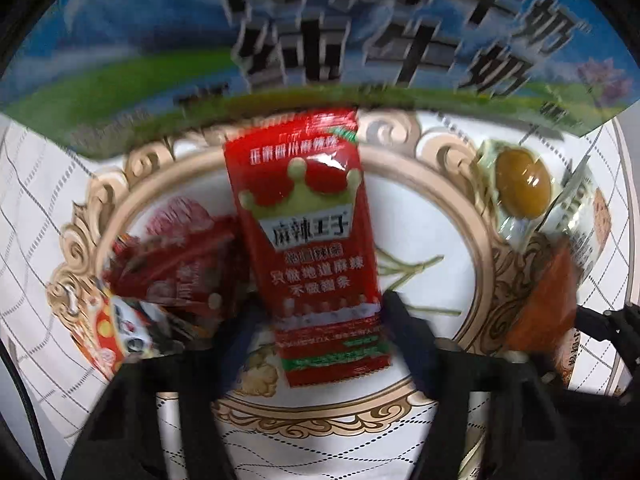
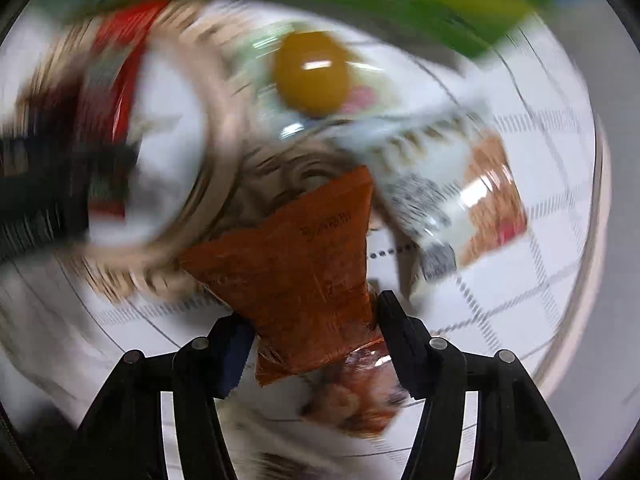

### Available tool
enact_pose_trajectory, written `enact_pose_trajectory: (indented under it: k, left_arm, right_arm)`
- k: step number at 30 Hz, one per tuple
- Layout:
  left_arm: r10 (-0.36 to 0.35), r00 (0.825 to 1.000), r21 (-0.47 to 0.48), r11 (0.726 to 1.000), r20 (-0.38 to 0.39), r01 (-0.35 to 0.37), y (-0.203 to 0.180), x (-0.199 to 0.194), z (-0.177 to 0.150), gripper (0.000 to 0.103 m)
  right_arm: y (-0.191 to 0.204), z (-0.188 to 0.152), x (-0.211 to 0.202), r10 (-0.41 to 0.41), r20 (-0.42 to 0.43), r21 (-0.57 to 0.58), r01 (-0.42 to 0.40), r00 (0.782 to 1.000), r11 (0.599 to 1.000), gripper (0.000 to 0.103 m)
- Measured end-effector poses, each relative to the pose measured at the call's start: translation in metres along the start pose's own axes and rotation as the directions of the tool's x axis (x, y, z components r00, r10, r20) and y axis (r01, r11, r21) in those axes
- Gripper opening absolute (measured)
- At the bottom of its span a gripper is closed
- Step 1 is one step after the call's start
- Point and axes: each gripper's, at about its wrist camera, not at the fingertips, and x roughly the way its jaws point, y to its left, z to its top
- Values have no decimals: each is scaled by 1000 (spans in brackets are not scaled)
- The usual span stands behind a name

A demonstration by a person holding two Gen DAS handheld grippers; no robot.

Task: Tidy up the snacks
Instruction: 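Grasp the red spicy strip packet with left tool while right tool grasps the orange packet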

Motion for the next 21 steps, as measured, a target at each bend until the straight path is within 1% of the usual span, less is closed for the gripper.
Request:
enact_pose_trajectory:
  k: [1, 2, 4, 6, 7, 8, 10, 11, 12, 13, 15, 18, 21]
  left_arm:
    - [-6, 1000, -3, 1000, 7, 6, 0, 1, -2, 55]
    - [-12, 1000, -5, 1000, 18, 12, 1, 1, -6, 52]
    - [-10, 1000, -5, 1000, 28, 10, 5, 1, -20, 50]
    - [-16, 1000, -2, 1000, 6, 16, 10, 5, -41, 50]
    - [-23, 1000, -3, 1000, -11, 23, 13, 6, -52, 50]
    - [-33, 999, -5, 999, -30, 33, 15, 7, -64, 50]
    - [-54, 994, -15, 999, -96, 52, 20, 9, -87, 50]
    - [-59, 992, -21, 998, -110, 57, 23, 12, -98, 50]
    - [-62, 991, -28, 998, -117, 60, 25, 15, -102, 54]
    - [-69, 991, -38, 997, -118, 65, 27, 19, -105, 55]
    - [-78, 991, -65, 995, -107, 71, 33, 27, -104, 59]
    - [-94, 992, -106, 991, -85, 85, 36, 34, -100, 61]
    - [-77, 994, -100, 993, -80, 69, 36, 37, -99, 62]
  right_arm:
    - [-8, 0, -1, 39, 2, 61, -39, 999, 997, 61]
    - [-14, 0, -2, 79, 7, 111, -79, 997, 991, 60]
    - [-24, -4, -3, 175, 22, 213, -175, 984, 961, 60]
    - [-24, -10, -1, 230, 21, 251, -228, 973, 941, 59]
    - [-21, -14, 0, 242, 17, 259, -238, 970, 936, 59]
    - [-18, -16, 0, 247, 11, 258, -241, 969, 936, 59]
    - [-8, -25, 3, 269, -5, 242, -260, 963, 935, 59]
    - [-5, -28, 5, 274, -12, 235, -263, 962, 936, 59]
    - [1, -31, 8, 271, -28, 217, -259, 962, 941, 60]
    - [6, -34, 12, 258, -40, 207, -244, 965, 947, 61]
    - [9, -35, 16, 245, -42, 198, -233, 969, 952, 73]
    - [9, -37, 17, 242, -23, 194, -233, 970, 953, 74]
    - [17, -41, 11, 221, 4, 168, -218, 975, 961, 75]
